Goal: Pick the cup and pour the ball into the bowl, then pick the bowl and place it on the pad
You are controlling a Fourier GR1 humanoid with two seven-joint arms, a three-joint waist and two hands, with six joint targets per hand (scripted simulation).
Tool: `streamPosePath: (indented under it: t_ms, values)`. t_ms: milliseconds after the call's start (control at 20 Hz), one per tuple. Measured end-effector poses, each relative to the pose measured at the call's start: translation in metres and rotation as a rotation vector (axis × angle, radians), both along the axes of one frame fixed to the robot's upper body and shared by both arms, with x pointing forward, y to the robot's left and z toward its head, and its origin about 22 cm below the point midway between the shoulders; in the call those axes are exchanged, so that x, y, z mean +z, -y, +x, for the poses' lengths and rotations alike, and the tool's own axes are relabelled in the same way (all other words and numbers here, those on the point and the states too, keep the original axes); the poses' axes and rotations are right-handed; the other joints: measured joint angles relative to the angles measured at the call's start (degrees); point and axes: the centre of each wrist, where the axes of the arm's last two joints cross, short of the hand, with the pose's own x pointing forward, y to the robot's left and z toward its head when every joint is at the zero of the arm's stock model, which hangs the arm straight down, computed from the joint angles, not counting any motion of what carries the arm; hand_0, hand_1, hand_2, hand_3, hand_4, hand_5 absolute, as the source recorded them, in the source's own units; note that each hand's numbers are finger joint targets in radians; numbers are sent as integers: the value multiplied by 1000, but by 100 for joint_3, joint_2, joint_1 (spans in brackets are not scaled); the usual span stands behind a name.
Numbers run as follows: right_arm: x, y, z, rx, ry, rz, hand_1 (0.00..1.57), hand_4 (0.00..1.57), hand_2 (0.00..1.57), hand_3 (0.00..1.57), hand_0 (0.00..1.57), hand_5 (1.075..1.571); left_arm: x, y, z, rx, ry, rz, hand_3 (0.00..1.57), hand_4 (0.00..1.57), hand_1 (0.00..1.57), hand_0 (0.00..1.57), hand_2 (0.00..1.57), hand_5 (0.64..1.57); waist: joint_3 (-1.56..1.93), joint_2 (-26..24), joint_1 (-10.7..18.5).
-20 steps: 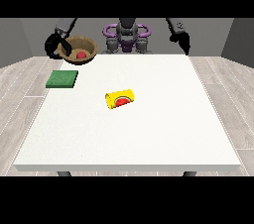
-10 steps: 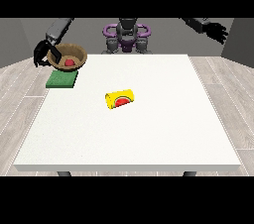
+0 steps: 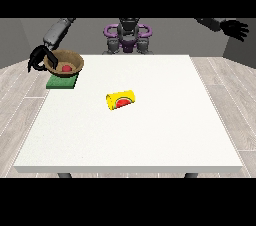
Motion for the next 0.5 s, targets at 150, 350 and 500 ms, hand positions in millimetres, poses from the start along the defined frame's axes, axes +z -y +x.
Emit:
streamPosePath:
  t_ms: [150,350,500]
  values:
    - [9,13,-2,-65,2,-21,850,0,880,1102,850,1513,4,-2,-1,-11,34,5,0,1175,0,0,0,1551,-1,171,76]
    - [15,19,1,-58,-5,4,0,0,425,649,0,1460,9,-9,-4,-11,49,9,0,1180,0,0,0,1551,1,272,111]
    - [7,16,2,-42,-30,24,0,0,140,93,0,1370,4,-6,-6,-14,20,14,0,1158,0,0,0,1547,1,106,119]
